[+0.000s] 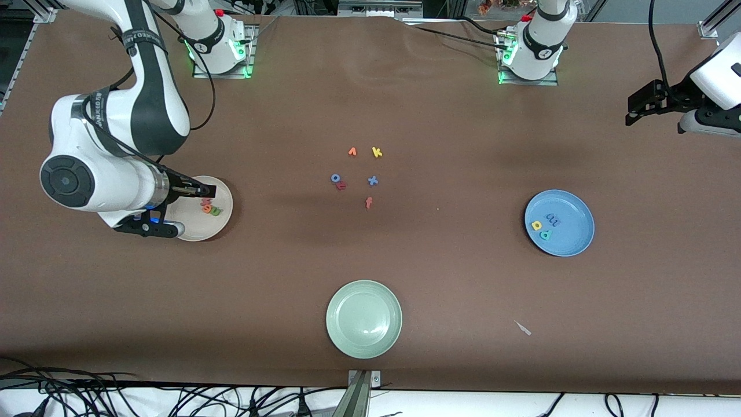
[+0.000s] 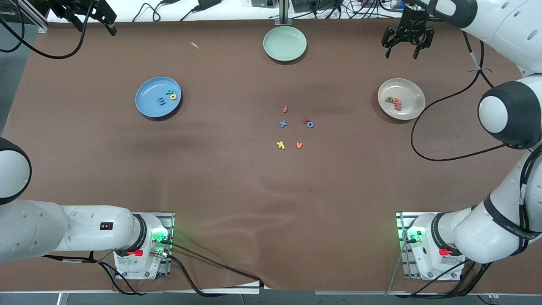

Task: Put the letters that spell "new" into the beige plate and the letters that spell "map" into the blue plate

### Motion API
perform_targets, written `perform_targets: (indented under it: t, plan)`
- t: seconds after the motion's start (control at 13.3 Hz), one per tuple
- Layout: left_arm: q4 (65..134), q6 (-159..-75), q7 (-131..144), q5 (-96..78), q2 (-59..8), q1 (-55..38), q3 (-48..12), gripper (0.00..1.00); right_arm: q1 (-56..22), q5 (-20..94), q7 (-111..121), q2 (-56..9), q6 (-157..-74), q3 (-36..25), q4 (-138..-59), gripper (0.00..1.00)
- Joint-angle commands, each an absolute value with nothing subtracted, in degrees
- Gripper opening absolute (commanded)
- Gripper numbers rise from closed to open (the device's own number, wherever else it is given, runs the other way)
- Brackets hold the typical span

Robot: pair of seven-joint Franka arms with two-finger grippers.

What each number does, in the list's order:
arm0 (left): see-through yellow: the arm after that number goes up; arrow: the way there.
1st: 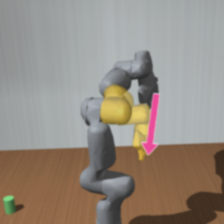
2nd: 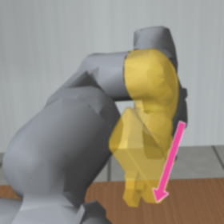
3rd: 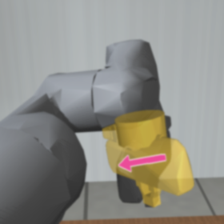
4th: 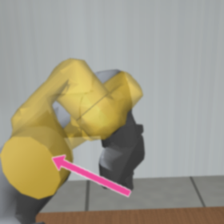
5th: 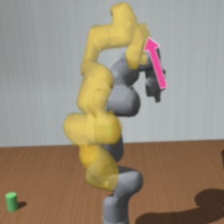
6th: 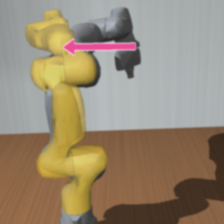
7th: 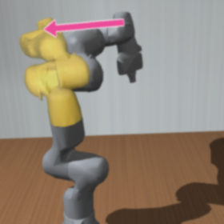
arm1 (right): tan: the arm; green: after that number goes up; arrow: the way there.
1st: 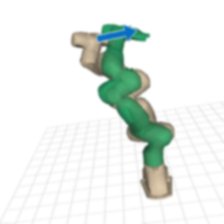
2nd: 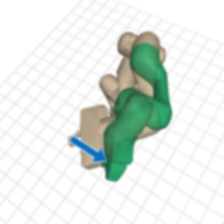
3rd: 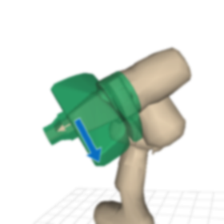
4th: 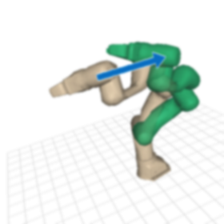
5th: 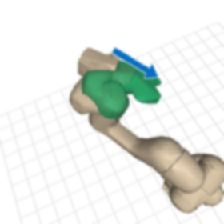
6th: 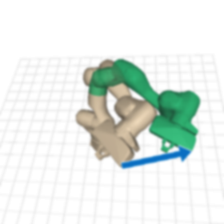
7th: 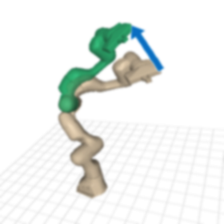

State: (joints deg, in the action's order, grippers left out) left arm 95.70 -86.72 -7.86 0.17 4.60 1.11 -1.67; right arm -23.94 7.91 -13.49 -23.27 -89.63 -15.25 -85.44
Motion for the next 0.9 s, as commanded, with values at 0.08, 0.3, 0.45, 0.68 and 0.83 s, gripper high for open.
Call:
perform_targets:
  t: [0.08,0.3,0.45,0.68,0.83]
  plan:
    - [93.8,-85.7,-7.3,-0.7,3.7,1.0,-1.7,1.0,-18.3,7.1,-12.9,-17.0,-87.0,-9.5,-85.9,1.0]
    - [93.8,-85.7,-7.3,-0.7,3.7,0.9,-1.7,1.0,-13.5,5.5,-8.3,-10.8,-86.7,-6.9,-89.7,1.0]
    - [93.8,-85.7,-7.3,-0.7,3.7,0.9,-1.7,1.0,-12.4,4.7,-5.2,-8.1,-84.8,-6.9,-90.3,1.0]
    - [93.8,-85.7,-7.3,-0.7,3.7,0.8,-1.7,1.0,-8.8,4.7,-5.2,-3.4,-83.1,-4.0,-92.0,1.0]
    - [93.8,-85.7,-7.3,-0.8,3.7,0.8,-1.7,1.0,-8.9,2.7,-5.0,-3.0,-82.4,-4.0,-91.3,1.0]
